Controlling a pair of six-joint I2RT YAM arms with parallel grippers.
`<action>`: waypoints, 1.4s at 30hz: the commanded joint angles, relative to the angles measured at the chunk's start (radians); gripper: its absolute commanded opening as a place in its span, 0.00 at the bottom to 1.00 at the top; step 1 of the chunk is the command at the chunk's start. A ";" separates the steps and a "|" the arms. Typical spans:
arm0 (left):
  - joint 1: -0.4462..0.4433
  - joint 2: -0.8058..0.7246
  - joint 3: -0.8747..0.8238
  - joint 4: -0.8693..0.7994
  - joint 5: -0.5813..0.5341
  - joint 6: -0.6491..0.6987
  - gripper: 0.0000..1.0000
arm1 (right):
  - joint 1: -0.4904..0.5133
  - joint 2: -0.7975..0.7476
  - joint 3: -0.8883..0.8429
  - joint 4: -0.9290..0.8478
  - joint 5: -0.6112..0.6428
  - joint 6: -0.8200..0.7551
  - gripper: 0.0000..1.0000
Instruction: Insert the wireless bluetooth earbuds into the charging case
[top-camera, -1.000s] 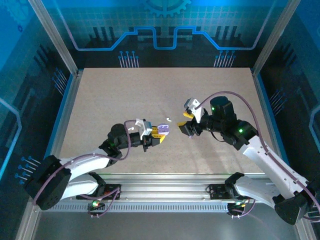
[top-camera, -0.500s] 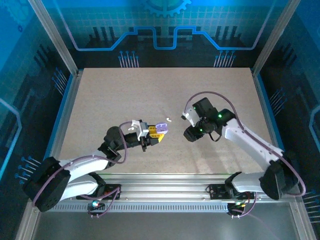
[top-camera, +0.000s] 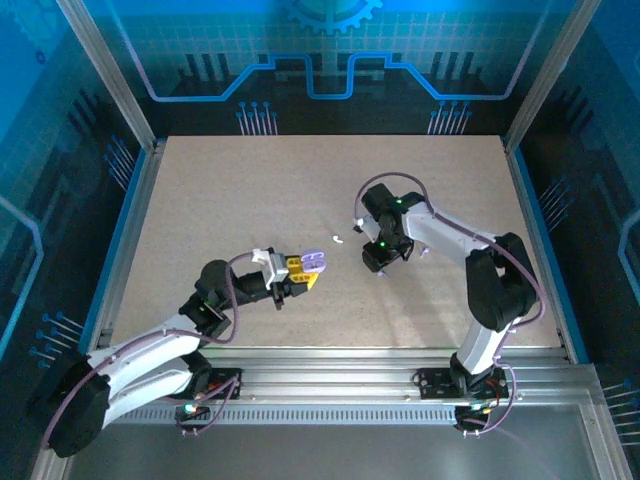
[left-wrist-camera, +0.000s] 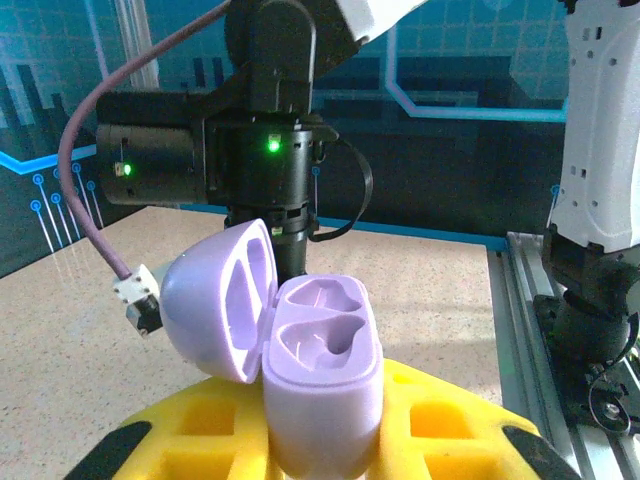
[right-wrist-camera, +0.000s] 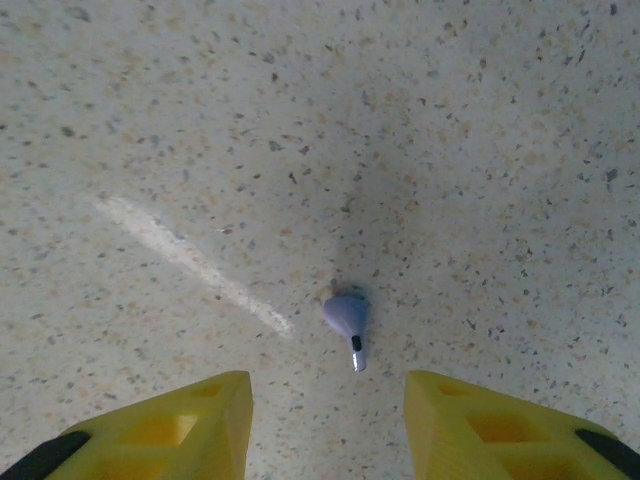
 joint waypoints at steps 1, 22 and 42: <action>0.007 -0.049 -0.019 -0.063 -0.031 0.044 0.13 | -0.006 0.043 0.042 -0.047 0.006 0.032 0.44; 0.005 -0.093 -0.020 -0.121 -0.042 0.062 0.13 | -0.026 0.140 0.026 -0.021 -0.007 0.042 0.38; 0.006 -0.087 -0.019 -0.122 -0.036 0.061 0.12 | -0.026 0.165 0.016 -0.034 0.007 0.063 0.35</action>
